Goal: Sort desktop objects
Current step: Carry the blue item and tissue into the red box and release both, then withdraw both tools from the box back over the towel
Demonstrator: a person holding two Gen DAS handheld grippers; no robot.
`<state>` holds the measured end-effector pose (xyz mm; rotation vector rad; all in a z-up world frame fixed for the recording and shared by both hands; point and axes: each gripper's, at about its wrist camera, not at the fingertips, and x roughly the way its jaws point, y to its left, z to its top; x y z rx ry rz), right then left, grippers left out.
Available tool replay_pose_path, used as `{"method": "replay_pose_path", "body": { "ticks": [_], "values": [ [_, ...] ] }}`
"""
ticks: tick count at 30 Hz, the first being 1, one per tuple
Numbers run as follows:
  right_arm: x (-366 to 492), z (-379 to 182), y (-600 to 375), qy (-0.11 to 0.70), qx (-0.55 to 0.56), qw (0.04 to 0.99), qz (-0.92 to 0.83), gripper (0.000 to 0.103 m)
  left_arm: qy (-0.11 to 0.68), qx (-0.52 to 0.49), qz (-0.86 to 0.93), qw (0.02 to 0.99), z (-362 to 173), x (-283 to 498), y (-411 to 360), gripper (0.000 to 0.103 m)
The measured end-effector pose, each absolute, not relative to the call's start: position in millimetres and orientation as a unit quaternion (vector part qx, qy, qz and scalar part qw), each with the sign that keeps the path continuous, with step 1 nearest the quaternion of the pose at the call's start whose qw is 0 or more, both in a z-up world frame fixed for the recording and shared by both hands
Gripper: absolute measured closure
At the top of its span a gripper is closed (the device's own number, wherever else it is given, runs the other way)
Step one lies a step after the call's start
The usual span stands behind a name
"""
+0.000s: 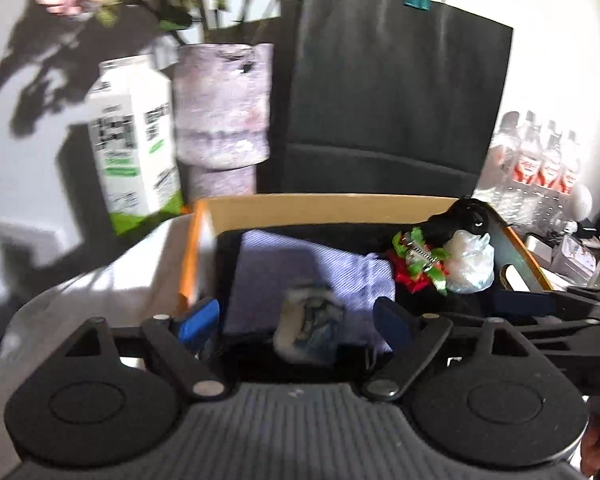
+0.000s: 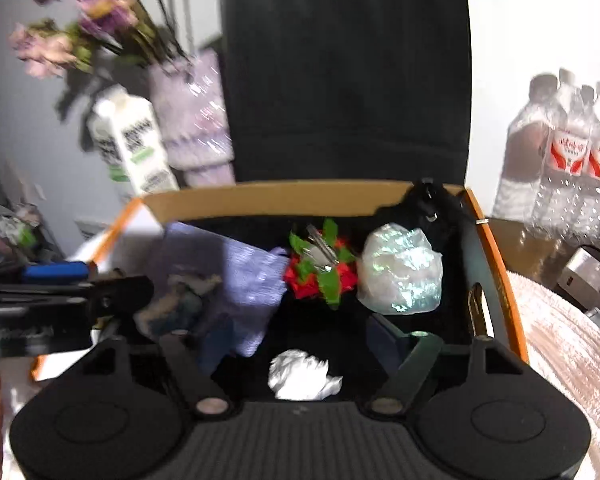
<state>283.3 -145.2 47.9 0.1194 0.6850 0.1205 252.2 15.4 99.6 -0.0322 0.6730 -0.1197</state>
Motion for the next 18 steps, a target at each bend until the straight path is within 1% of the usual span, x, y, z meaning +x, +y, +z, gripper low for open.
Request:
{"method": "replay_pose_path", "body": {
  "ticks": [1, 5, 11, 14, 18],
  "values": [
    [274, 51, -147, 0.33, 0.057, 0.941, 0.057, 0.026, 0.33, -0.023, -0.054, 0.942, 105, 245, 19, 0.017],
    [225, 70, -160, 0.285, 0.057, 0.956, 0.045, 0.015, 0.317, -0.048, -0.038, 0.946, 123, 200, 34, 0.017],
    [141, 89, -176, 0.238, 0.078, 0.966, 0.056, 0.013, 0.297, -0.049, -0.014, 0.953, 136, 121, 45, 0.017],
    [101, 92, -172, 0.221, 0.066, 0.971, 0.064, 0.004, 0.291, -0.049, -0.021, 0.955, 137, 82, 44, 0.016],
    [58, 88, -162, 0.215, 0.045, 0.972, 0.078, 0.002, 0.296, -0.038, -0.038, 0.954, 133, 36, 32, 0.016]
  ]
}}
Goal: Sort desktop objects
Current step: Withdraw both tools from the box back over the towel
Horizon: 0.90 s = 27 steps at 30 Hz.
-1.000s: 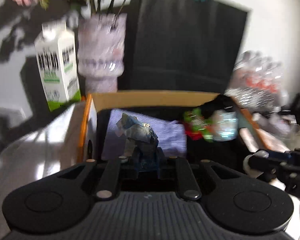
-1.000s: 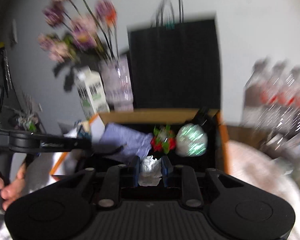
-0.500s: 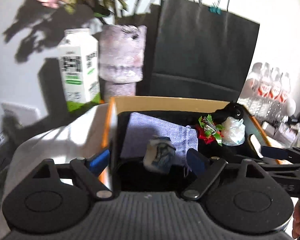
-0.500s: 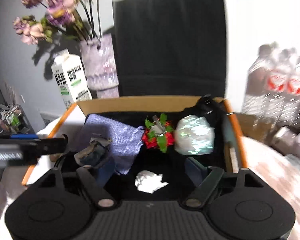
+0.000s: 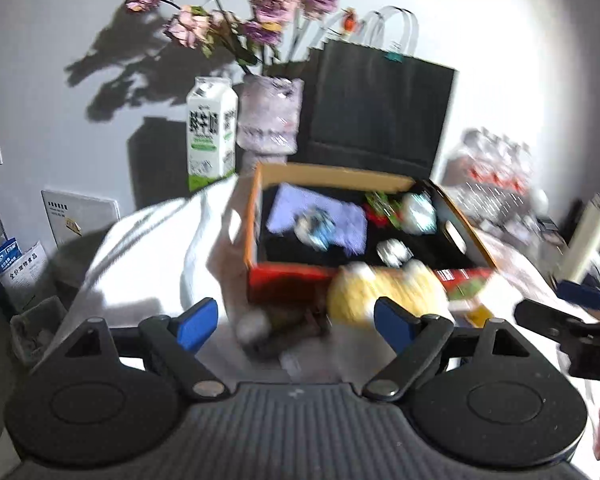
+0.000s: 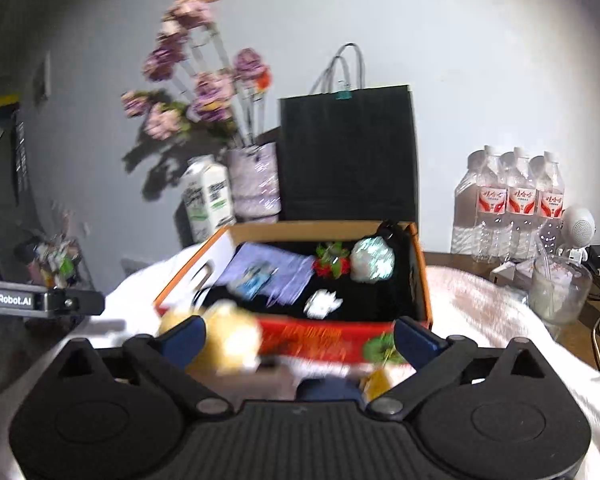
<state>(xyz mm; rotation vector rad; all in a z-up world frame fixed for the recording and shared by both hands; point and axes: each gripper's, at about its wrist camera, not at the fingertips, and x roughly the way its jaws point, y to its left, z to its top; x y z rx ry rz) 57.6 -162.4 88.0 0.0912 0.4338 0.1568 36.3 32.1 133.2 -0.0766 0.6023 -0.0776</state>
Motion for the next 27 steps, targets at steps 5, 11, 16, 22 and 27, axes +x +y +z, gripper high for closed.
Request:
{"method": "replay_pose_path", "body": {
  "ticks": [5, 11, 16, 22, 27],
  "values": [
    [4, 78, -151, 0.214, 0.049, 0.971, 0.095, 0.002, 0.298, -0.028, -0.054, 0.953, 127, -13, 14, 0.012],
    [-49, 50, -146, 0.205, 0.054, 0.974, 0.078, 0.0, 0.286, 0.013, -0.075, 0.955, 103, -67, -12, 0.005],
    [-77, 27, -147, 0.204, 0.021, 0.977, 0.053, 0.0, 0.282, -0.003, -0.091, 0.955, 91, -91, -17, 0.005],
    [-85, 14, -154, 0.227, 0.011, 0.973, 0.046, 0.0, 0.304, -0.007, -0.067, 0.95, 77, -100, -14, 0.005],
    [-92, 11, -151, 0.232, -0.002, 0.972, 0.046, 0.0, 0.308, -0.023, -0.063, 0.949, 65, -102, -6, 0.005]
  ]
}}
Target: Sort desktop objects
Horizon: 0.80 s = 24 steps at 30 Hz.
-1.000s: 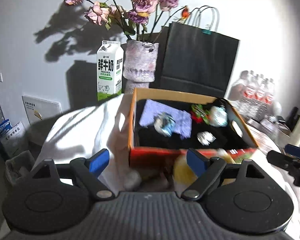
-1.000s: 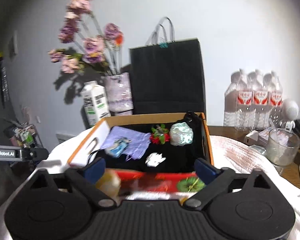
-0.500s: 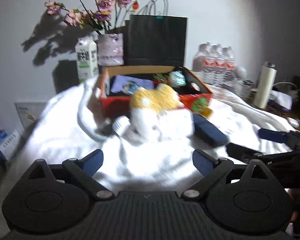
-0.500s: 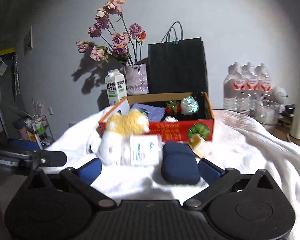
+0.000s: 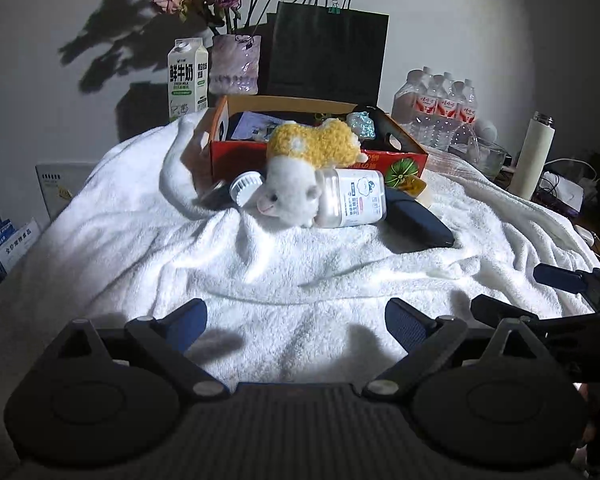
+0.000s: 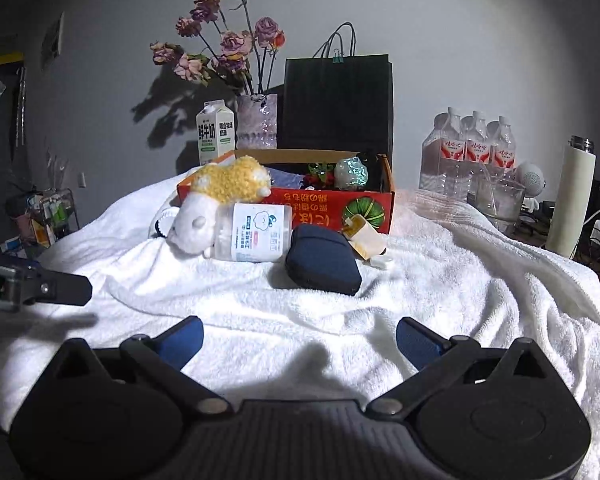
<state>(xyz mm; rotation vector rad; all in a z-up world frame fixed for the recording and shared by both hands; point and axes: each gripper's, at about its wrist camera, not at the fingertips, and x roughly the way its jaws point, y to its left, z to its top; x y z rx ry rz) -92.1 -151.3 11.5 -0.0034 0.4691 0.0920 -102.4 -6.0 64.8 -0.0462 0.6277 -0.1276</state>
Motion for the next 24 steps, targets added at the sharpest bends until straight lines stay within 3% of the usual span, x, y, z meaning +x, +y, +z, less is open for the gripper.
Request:
{"method": "replay_pose_path", "body": {
  "ticks": [11, 24],
  "values": [
    [-83, 12, -141, 0.229, -0.014, 0.972, 0.047, 0.0, 0.308, -0.053, -0.075, 0.947, 48, -75, -2, 0.005],
    [-10, 19, -127, 0.235, -0.027, 0.971, 0.026, 0.004, 0.236, -0.025, -0.091, 0.967, 65, 8, 9, 0.007]
  ]
}}
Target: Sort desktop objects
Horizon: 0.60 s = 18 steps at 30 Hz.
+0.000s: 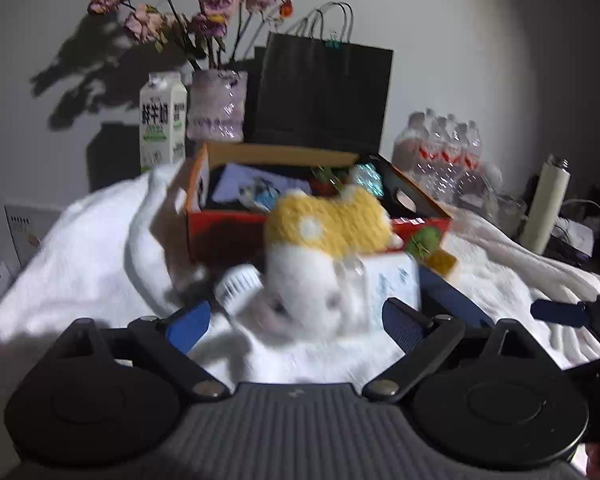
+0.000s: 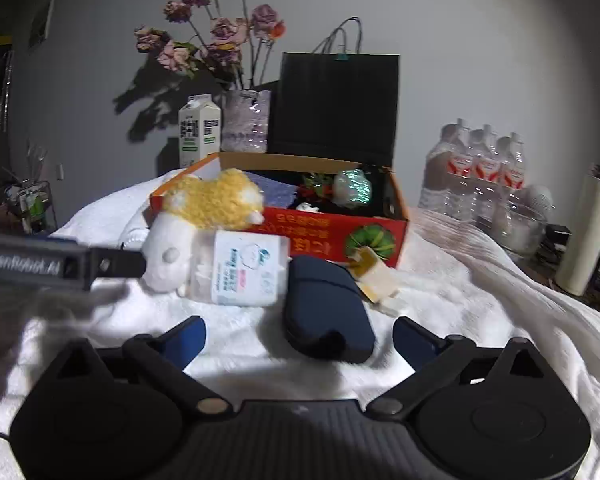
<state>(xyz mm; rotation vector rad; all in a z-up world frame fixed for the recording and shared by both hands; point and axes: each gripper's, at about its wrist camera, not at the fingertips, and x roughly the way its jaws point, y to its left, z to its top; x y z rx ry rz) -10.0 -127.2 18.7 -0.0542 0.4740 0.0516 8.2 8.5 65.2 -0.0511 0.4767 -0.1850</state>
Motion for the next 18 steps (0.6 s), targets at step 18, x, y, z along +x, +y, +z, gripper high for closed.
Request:
{"method": "replay_pose_path", "body": {
  "ticks": [18],
  "values": [
    [119, 43, -78, 0.195, -0.008, 0.977, 0.09, 0.003, 0.326, -0.233, -0.142, 0.905, 34, 82, 87, 0.034]
  ]
}}
